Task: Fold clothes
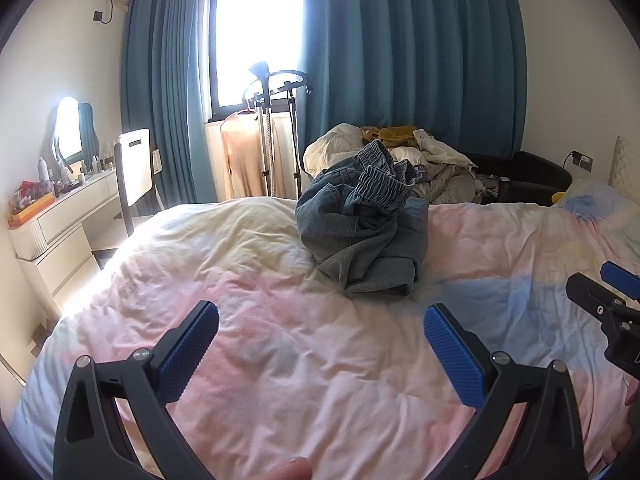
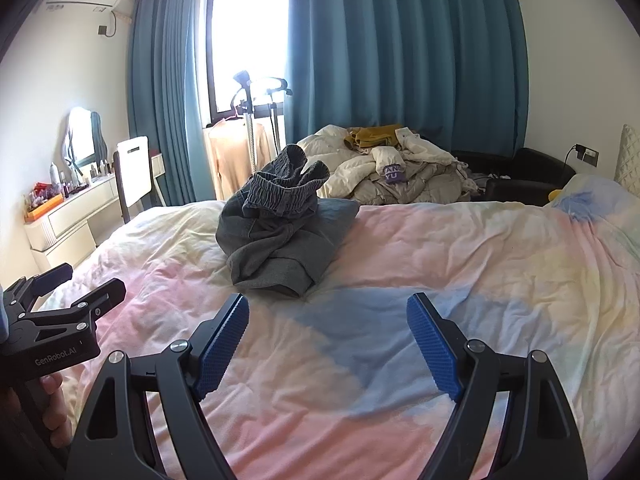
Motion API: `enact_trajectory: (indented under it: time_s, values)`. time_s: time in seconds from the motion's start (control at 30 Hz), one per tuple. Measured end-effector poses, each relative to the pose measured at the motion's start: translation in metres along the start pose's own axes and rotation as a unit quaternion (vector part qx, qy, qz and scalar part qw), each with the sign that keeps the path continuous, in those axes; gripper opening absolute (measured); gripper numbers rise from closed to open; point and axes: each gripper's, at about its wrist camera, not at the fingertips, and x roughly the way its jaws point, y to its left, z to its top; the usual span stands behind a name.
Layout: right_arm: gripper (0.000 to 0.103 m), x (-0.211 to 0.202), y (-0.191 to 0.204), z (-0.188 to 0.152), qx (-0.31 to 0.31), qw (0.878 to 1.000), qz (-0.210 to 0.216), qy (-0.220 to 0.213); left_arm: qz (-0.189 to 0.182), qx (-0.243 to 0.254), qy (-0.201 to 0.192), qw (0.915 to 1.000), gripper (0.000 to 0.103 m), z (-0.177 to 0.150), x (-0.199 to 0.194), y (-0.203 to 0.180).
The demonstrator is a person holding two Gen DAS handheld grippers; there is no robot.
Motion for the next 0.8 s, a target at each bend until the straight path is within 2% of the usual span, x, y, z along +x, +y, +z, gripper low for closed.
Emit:
enact_trajectory:
  time_s: [0.8]
  values:
    - [0.083, 0.0020, -0.0047, -0.0022, 0.018, 1.000, 0.007, -0.004, 0.004, 0.012, -0.004, 0.9999, 0.103, -0.0021, 0.0019, -0.0030]
